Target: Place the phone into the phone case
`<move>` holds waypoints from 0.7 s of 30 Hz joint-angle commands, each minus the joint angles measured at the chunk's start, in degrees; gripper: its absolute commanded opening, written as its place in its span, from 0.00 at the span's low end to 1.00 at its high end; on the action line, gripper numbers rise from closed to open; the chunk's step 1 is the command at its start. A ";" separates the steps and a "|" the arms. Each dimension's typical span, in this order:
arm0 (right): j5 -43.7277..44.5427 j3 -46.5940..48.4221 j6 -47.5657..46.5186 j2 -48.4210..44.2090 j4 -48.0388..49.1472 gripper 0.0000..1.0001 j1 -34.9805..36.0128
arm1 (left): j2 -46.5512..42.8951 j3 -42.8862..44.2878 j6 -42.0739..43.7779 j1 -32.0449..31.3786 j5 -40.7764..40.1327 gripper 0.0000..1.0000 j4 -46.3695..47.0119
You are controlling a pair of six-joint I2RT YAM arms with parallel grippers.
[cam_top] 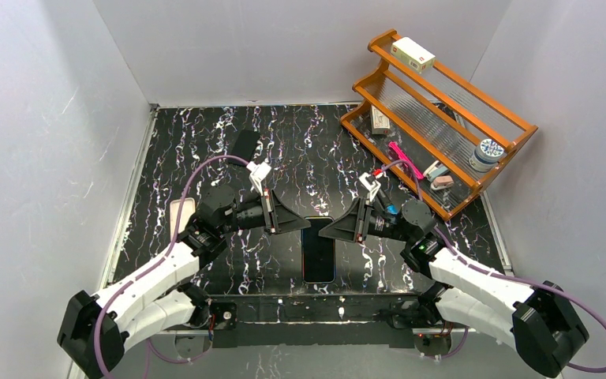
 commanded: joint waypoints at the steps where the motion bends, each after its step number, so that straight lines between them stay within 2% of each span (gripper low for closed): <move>1: 1.49 3.42 -1.96 -2.90 4.89 0.37 -0.31 | -1.82 3.26 5.42 -0.17 -1.91 0.00 -9.62; 6: 1.66 4.07 -2.98 -3.34 2.88 0.04 -0.31 | -1.56 5.77 10.35 -0.19 -5.30 0.00 -18.50; 7: 1.11 4.69 -3.68 -3.13 1.75 0.01 -0.30 | -1.35 6.17 10.65 -0.19 -5.81 0.00 -19.40; 12: 1.41 6.51 -6.35 -1.84 -3.04 0.01 -0.34 | -1.08 6.90 11.77 -0.18 -5.69 0.00 -20.55; 14: 1.15 7.18 -5.39 -1.09 -3.24 0.22 -0.33 | -1.92 6.75 12.19 -0.17 -5.29 0.00 -20.55; 16: 1.33 7.16 -4.11 -1.14 -3.02 0.35 -0.35 | -2.86 6.39 12.23 -0.14 -5.44 0.00 -20.75; 19: 1.33 5.73 -2.99 -1.53 -1.74 0.40 -0.39 | -4.21 5.79 10.99 -0.14 -6.75 0.00 -20.95; 21: 1.04 4.46 -3.11 -1.28 -1.31 0.42 -0.35 | -5.20 4.06 7.54 -0.14 -7.65 0.00 -16.89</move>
